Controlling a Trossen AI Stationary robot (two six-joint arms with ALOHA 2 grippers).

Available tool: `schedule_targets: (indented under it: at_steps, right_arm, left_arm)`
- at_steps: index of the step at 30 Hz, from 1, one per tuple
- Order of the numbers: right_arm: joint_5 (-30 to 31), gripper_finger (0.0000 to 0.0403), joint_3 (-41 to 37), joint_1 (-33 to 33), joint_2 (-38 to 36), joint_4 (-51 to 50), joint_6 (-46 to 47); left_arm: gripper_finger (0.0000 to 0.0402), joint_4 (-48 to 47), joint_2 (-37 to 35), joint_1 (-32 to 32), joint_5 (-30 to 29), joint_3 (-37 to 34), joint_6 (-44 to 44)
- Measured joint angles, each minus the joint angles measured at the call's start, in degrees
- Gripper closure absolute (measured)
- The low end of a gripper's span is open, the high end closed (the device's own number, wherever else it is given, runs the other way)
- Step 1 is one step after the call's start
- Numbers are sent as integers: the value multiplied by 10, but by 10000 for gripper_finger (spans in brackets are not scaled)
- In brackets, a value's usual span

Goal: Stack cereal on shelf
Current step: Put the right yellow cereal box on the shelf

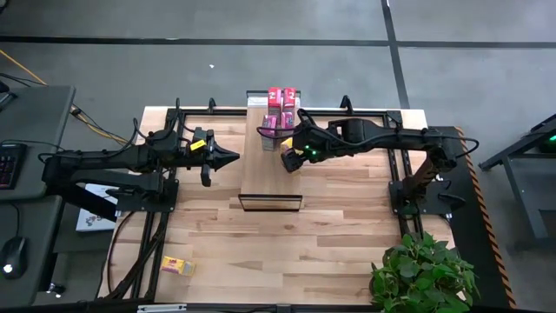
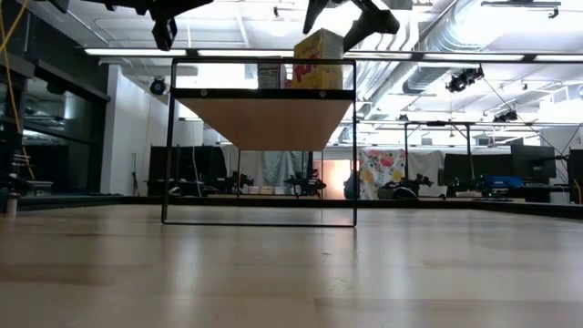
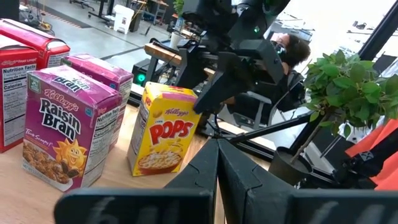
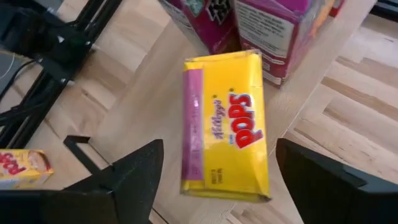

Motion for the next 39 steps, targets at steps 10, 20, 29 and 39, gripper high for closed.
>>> schedule_targets:
  at_steps: [10, 20, 29, 39]
  right_arm:
    - [-1, 98, 1, 0, -27, 0, -57]
    - [43, 98, 1, 0, -73, -9, -117]
    - [114, 99, -4, 0, -86, -163, -71]
    - [110, 351, -202, 14, -113, -107, -66]
  left_arm:
    - [402, -1, 0, 0, -2, 0, 0]
    - [401, -2, 0, 0, -11, 0, 0]
    - [401, -2, 0, 0, -29, 0, 0]
    - [401, -3, 0, 0, -51, 0, 0]
